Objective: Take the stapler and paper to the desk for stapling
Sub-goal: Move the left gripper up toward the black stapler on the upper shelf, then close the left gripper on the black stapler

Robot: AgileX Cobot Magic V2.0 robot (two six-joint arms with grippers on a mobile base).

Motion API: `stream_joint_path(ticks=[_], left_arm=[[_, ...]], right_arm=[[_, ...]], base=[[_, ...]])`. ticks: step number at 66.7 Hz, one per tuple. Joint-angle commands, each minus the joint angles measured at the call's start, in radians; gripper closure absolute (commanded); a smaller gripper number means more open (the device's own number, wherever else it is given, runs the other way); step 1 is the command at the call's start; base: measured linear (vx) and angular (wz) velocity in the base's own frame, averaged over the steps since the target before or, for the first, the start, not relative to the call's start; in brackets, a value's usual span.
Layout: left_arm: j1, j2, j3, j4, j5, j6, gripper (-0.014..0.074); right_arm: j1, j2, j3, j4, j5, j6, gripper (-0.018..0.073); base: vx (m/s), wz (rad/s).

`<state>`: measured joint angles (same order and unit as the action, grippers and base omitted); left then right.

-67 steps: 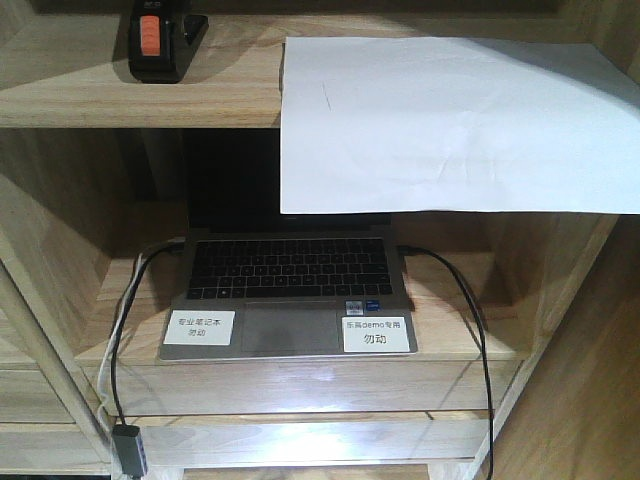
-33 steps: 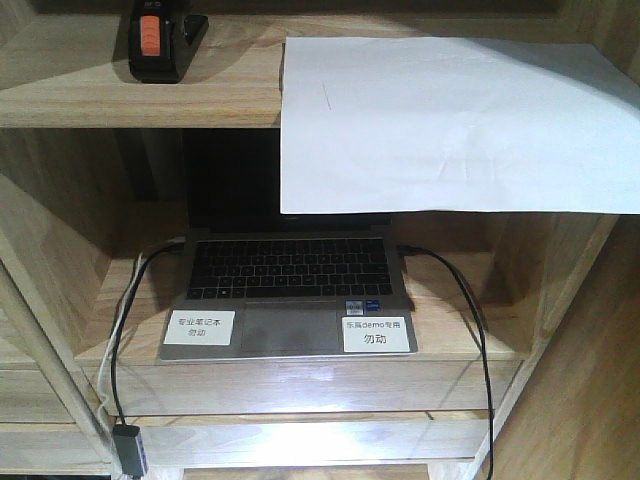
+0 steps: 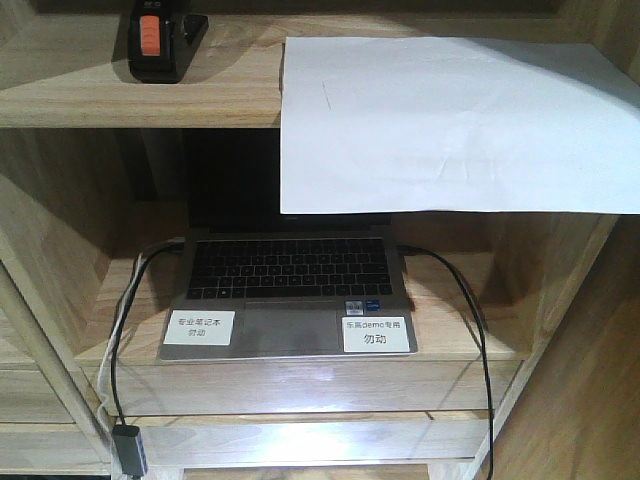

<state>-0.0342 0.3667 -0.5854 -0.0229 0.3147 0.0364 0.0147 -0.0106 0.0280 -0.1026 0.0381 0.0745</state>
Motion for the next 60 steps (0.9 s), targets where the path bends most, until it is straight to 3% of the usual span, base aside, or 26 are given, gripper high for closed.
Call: stream_joint_path(ticks=[1,11,34,44,60], left_arm=[[-0.045,0.015,-0.034,-0.021,-0.066,0.001,0.0147],[-0.132,0.018,-0.035,-0.020,-0.067,0.080,0.0147],[-0.309,0.196,-0.184,-0.046,-0.060,0.077,0.0100],[-0.339,0.339,-0.292,-0.045,-0.062,0.077,0.0050],[-0.340,0.607,-0.543,-0.045,-0.008,0.076,0.0045]], right_arm=[[-0.002,-0.015,0.003,-0.001,-0.073,-0.001,0.0568],[-0.002,-0.015,0.003,-0.001,-0.073,-0.001,0.0568],[-0.002,-0.015,0.003,-0.001,-0.073,-0.001,0.0568],[-0.002,-0.015,0.003,-0.001,-0.073,-0.001,0.0568],[-0.002,-0.015,0.003,-0.001,-0.073,-0.001,0.0568]], base=[[0.00,0.00],[0.00,0.00],[0.00,0.00],[0.00,0.00],[0.00,0.00]])
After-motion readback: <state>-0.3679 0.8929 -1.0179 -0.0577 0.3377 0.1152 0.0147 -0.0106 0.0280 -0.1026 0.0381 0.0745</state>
